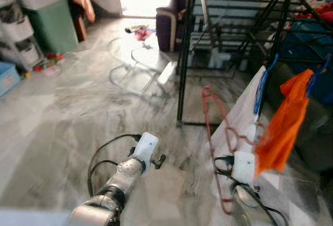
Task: Hang hanger
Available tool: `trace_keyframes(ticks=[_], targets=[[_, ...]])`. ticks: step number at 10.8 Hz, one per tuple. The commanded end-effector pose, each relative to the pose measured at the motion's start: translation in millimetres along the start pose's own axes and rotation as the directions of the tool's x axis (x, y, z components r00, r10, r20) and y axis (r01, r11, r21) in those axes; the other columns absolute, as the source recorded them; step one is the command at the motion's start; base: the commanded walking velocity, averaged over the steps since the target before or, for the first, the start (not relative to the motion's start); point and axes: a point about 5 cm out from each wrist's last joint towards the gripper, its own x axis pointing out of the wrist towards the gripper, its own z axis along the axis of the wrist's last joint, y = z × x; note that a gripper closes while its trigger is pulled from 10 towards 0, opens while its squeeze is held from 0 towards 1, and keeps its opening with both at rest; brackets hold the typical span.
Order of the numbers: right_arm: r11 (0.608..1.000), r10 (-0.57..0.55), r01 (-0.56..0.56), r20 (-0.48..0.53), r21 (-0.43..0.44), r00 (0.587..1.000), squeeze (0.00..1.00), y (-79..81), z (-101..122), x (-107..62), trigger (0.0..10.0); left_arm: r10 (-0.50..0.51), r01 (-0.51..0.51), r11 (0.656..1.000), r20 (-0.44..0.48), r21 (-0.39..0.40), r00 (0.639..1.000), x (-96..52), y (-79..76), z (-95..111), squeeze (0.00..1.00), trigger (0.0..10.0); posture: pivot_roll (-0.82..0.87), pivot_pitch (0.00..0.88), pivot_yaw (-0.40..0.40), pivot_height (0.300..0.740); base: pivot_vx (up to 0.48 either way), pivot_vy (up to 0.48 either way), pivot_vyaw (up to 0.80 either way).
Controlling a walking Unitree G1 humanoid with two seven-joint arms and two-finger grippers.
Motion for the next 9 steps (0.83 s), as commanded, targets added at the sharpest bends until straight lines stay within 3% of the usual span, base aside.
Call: trace_keyframes(ticks=[1,4,9], targets=[[1.0,0.023,-0.023,0.031,0.012,0.999,0.0,8.9,9,1.0,10.0,0.019,-0.019,1.0,-0.005,0.015,1.0,-1.4,8.6,0,0.0,10.0,-0.08,0.0,-0.031,0.74,0.469,0.0,0.0],[1.0,0.016,-0.016,0.03,0.012,0.999,0.0,6.6,9,1.4,10.0,0.016,-0.016,1.0,-0.003,-0.008,1.0,-1.2,7.4,0,0.0,10.0,-0.08,0.0,-0.03,0.74,0.432,0.0,0.0],[1.0,-0.011,0.01,0.058,0.019,0.998,0.0,-7.0,20,5.9,10.0,0.017,-0.017,1.0,-0.016,-0.002,1.0,-2.1,7.6,-4,0.0,10.0,-0.07,0.0,-0.043,0.74,0.0,0.0,0.0]])
